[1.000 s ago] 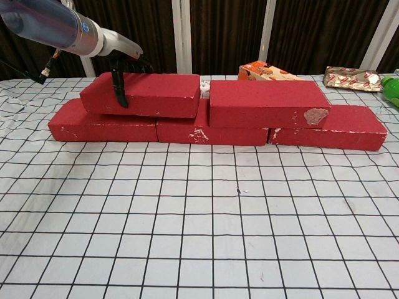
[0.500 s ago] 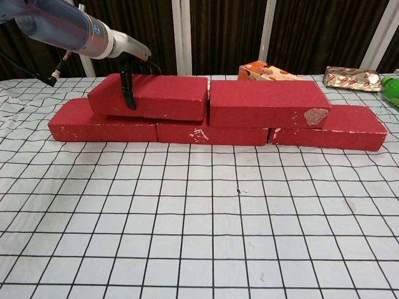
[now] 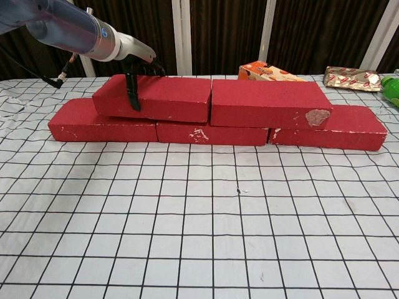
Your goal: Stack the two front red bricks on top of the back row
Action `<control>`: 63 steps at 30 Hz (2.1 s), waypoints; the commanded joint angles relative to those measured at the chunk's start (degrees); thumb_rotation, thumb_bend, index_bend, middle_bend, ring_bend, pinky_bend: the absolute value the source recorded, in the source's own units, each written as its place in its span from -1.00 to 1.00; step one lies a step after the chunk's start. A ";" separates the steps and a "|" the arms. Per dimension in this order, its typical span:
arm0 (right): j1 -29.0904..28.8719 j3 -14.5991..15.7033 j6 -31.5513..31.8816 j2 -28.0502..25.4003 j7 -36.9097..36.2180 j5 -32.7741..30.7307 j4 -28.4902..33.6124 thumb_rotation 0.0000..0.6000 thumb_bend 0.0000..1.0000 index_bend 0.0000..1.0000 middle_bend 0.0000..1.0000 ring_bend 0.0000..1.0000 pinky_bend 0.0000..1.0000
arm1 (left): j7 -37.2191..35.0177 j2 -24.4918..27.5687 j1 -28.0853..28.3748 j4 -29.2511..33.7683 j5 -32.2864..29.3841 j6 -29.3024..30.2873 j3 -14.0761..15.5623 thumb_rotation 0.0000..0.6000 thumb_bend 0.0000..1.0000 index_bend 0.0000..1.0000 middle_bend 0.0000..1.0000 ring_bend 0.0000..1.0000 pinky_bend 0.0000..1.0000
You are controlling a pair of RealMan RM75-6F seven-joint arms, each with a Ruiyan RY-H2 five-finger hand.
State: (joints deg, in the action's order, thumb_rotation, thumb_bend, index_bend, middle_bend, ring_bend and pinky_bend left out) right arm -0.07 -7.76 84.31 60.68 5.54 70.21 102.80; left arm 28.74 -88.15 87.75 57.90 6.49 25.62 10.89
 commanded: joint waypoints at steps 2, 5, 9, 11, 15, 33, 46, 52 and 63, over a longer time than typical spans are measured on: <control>0.02 -0.01 -0.06 -0.06 -0.05 -0.13 0.05 1.00 -0.66 -1.00 -1.00 -1.00 -1.00 | 0.70 -0.46 0.44 -0.10 -1.30 0.62 0.56 1.00 -0.61 -0.47 -0.43 -0.62 -0.75; -0.01 -0.03 -0.18 -0.11 -0.06 -0.27 0.14 1.00 -0.66 -1.00 -1.00 -1.00 -1.00 | 1.28 -0.78 0.69 -0.25 -2.36 0.86 1.00 1.00 -0.61 -0.47 -0.43 -0.62 -0.75; -0.02 -0.05 -0.28 -0.20 -0.08 -0.42 0.27 1.00 -0.66 -1.00 -1.00 -1.00 -1.00 | 1.99 -1.21 1.06 -0.46 -3.68 0.99 1.31 1.00 -0.61 -0.47 -0.43 -0.62 -0.75; -0.01 -0.03 -0.34 -0.21 -0.10 -0.52 0.27 1.00 -0.66 -1.00 -1.00 -1.00 -1.00 | 2.20 -1.38 1.18 -0.52 -4.06 1.06 1.28 1.00 -0.61 -0.47 -0.43 -0.62 -0.75; -0.02 -0.05 -0.36 -0.26 -0.11 -0.55 0.38 1.00 -0.66 -1.00 -1.00 -1.00 -1.00 | 2.65 -1.68 1.38 -0.66 -4.63 1.13 1.21 1.00 -0.61 -0.47 -0.44 -0.62 -0.75; 0.03 -0.12 -0.32 -0.34 -0.06 -0.94 0.57 1.00 -0.66 -1.00 -1.00 -1.00 -1.00 | 5.39 -2.21 2.45 -0.32 -8.43 1.62 1.86 1.00 -0.80 -0.74 -0.70 -0.86 -0.79; 0.06 -0.11 -0.36 -0.48 0.36 -1.36 0.92 1.00 -0.66 -1.00 -1.00 -1.00 -1.00 | 7.51 -1.84 3.37 0.93 -10.79 2.84 2.05 1.00 -0.97 -0.90 -0.91 -1.00 -0.85; 0.05 -0.12 -0.44 -0.58 0.62 -1.66 1.11 1.00 -0.66 -1.00 -1.00 -1.00 -1.00 | 8.76 -1.26 3.92 2.09 -12.18 3.56 2.17 1.00 -0.97 -0.94 -0.95 -1.00 -0.85; 0.02 -0.04 -0.53 -0.69 0.99 -1.85 1.39 1.00 -0.66 -1.00 -1.00 -1.00 -1.00 | 11.47 3.91 6.43 9.32 -14.88 7.20 1.95 1.00 -1.00 -1.00 -1.00 -1.00 -0.85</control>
State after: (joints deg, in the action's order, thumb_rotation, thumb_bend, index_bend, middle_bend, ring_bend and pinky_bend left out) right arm -0.04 -7.83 83.82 60.00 6.53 68.33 104.19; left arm 39.59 -86.00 93.38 65.10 -7.81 31.53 12.97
